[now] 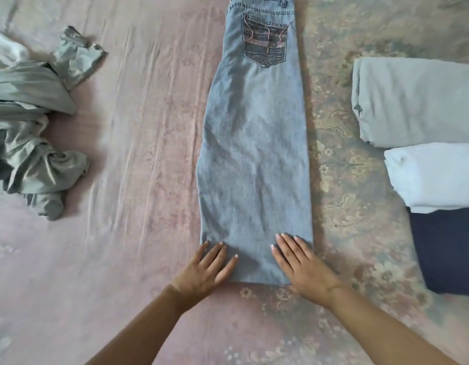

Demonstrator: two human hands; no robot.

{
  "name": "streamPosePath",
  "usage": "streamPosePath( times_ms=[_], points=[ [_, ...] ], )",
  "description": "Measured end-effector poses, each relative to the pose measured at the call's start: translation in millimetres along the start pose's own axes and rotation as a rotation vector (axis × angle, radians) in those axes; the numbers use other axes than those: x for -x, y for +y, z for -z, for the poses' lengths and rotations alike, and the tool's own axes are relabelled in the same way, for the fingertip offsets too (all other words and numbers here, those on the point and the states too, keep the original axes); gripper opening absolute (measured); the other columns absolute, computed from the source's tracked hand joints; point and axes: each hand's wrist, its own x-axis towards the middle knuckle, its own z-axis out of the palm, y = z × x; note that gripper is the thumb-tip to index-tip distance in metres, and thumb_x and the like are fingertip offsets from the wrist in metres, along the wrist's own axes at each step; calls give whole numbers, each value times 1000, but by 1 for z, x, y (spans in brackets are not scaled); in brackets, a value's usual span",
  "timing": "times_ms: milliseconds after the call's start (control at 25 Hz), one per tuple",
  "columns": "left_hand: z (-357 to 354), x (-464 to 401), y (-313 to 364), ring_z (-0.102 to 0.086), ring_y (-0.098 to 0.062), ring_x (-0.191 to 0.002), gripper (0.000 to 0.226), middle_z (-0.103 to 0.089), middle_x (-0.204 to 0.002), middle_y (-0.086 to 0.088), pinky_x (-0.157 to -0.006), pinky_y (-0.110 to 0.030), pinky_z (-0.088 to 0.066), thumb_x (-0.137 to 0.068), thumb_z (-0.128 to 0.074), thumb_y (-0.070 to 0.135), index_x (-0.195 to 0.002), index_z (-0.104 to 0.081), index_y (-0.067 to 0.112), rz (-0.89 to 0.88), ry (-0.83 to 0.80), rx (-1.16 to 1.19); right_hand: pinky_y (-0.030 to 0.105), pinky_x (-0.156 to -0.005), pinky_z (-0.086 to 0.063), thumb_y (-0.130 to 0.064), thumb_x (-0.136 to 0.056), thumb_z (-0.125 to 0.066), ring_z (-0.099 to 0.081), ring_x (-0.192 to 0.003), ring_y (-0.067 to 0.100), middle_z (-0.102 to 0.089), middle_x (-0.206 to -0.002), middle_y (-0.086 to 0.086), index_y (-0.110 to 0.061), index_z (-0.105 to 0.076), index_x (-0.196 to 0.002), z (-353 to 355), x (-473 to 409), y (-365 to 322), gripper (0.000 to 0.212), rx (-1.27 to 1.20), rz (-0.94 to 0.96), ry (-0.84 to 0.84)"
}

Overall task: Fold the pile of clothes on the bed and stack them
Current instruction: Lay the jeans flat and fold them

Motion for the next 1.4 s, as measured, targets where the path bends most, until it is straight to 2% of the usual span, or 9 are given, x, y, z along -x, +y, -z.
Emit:
streamPosePath(
  times_ms=[80,200,400,560,680,880,1040,1240,1400],
  points=[
    [24,-8,-16,-66,-28,-89,61,-54,-109,-19,-83,-42,-51,-75,-57,1,-132,-41,12,-70,19,76,52,-100,-35,-17,-87,-43,-53,-111,34,-55,-125,23,3,-27,-141,15,9,12,60,14,70,83],
    [60,-13,-43,-64,-24,-74,82,-42,-112,-20,-60,-32,-57,-53,-74,-7,-124,-42,21,-135,-20,190,37,-70,-55,-3,-60,-63,-62,-73,26,-46,-110,20,-15,-41,-129,57,18,30,74,-70,143,159],
    [81,-26,-68,-60,-24,-71,62,-40,-117,-18,-49,-32,-54,-63,-74,-8,-114,-47,15,-251,16,183,29,-56,-51,5,-38,-82,-61,-59,25,-44,-108,19,-15,-45,-108,87,6,64,82,-92,99,222],
    [75,-28,-68,-54,-20,-65,39,-54,-97,-10,-52,-31,-50,-73,-58,-7,-108,-52,8,-232,73,121,25,-49,-43,1,-33,-89,-55,-54,18,-57,-84,7,-12,-46,-100,72,0,71,81,-99,50,96],
    [62,-24,-60,-49,-19,-56,13,-54,-75,-6,-48,-31,-46,-74,-62,-3,-79,-58,9,-133,23,45,24,-47,-42,3,-31,-88,-54,-53,17,-57,-75,3,-14,-52,-87,69,-1,65,69,-128,52,46],
    [54,-14,-53,-50,-19,-58,17,-58,-76,-8,-53,-32,-46,-69,-68,-3,-68,-58,11,-70,4,15,26,-51,-51,6,-30,-87,-63,-60,20,-65,-82,6,-9,-55,-98,75,1,56,76,-169,63,110],
    [71,-15,-54,-48,-19,-57,20,-58,-77,-8,-61,-34,-48,-74,-64,-8,-72,-57,11,-60,111,49,19,-45,-43,7,-18,-84,-53,-46,15,-55,-62,0,-13,-51,-74,85,5,59,69,-189,30,18],
    [168,-46,-81,-43,-20,-52,24,-48,-68,-5,-54,-35,-44,-76,-65,-5,-67,-51,12,-71,250,13,25,-46,-47,12,-50,-61,-55,-52,21,-57,-72,6,-12,-47,-83,171,31,95,43,-141,-72,197],
    [305,-78,-116,-48,-23,-55,27,-50,-71,-6,-55,-36,-44,-77,-66,-3,-75,-45,14,-91,337,-77,33,-58,-49,3,-76,-70,-57,-65,24,-56,-83,8,-9,-56,-84,299,44,152,20,-204,-117,350]
  ],
)
